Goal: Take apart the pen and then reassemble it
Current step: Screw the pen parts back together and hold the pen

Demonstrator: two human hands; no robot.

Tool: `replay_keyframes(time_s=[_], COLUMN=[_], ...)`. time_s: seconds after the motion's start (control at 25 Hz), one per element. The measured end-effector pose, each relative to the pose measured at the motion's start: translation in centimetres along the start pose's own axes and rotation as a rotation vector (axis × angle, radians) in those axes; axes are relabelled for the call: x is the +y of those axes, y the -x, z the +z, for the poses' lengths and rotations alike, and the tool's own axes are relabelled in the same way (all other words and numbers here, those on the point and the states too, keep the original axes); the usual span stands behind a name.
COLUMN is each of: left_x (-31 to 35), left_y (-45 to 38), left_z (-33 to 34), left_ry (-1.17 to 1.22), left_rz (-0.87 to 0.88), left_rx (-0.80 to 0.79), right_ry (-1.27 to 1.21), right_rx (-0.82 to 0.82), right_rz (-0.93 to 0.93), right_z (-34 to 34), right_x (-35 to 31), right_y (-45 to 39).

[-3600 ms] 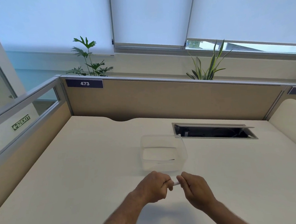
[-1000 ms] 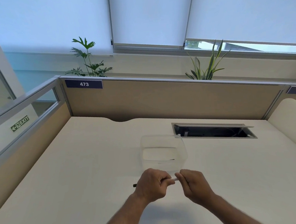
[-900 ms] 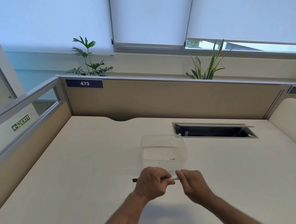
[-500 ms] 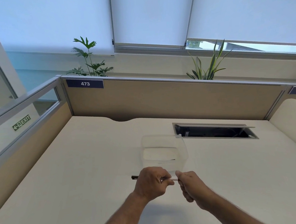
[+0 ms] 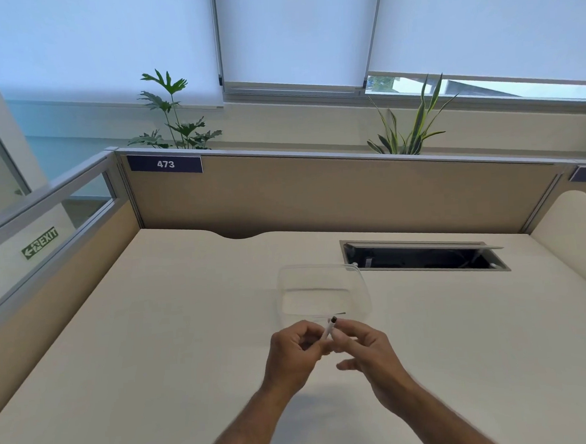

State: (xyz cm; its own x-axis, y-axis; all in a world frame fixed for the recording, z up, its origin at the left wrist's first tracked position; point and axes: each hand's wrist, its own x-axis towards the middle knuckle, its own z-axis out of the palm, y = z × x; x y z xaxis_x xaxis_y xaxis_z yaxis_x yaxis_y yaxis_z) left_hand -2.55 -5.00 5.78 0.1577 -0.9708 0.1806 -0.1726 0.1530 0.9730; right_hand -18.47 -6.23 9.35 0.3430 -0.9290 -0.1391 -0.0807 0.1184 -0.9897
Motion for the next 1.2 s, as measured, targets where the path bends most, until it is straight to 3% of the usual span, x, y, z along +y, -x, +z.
replay_keyframes(time_s=[0.24, 0.44, 0.64, 0.8, 1.2], left_x=[-0.5, -3.9, -8.9, -11.2, -13.2], left_y=[0.5, 1.1, 2.5, 3.2, 3.6], left_z=[0.6, -0.4, -1.7, -2.0, -1.7], left_ry=[-0.034, -0.606, -1.124, -1.147, -1.222], left_rz=[-0.031, 0.016, 0.039, -0.073, 0.052], left_rx=[-0.036, 0.033, -0.124, -0.220, -0.034], right_ry=[0.001, 0.007, -0.043, -0.122, -0.211], right_rx=[0.082, 0.220, 0.292, 0.322, 0.365], right_rz=[-0.096, -0.170, -0.136, -0.034, -0.002], right_z=[0.5, -0.5, -0.9, -0.9, -1.0], right_x=[0.3, 0.9, 0.5, 0.1, -0.2], right_y=[-0.7, -1.3, -1.5, -1.9, -2.2])
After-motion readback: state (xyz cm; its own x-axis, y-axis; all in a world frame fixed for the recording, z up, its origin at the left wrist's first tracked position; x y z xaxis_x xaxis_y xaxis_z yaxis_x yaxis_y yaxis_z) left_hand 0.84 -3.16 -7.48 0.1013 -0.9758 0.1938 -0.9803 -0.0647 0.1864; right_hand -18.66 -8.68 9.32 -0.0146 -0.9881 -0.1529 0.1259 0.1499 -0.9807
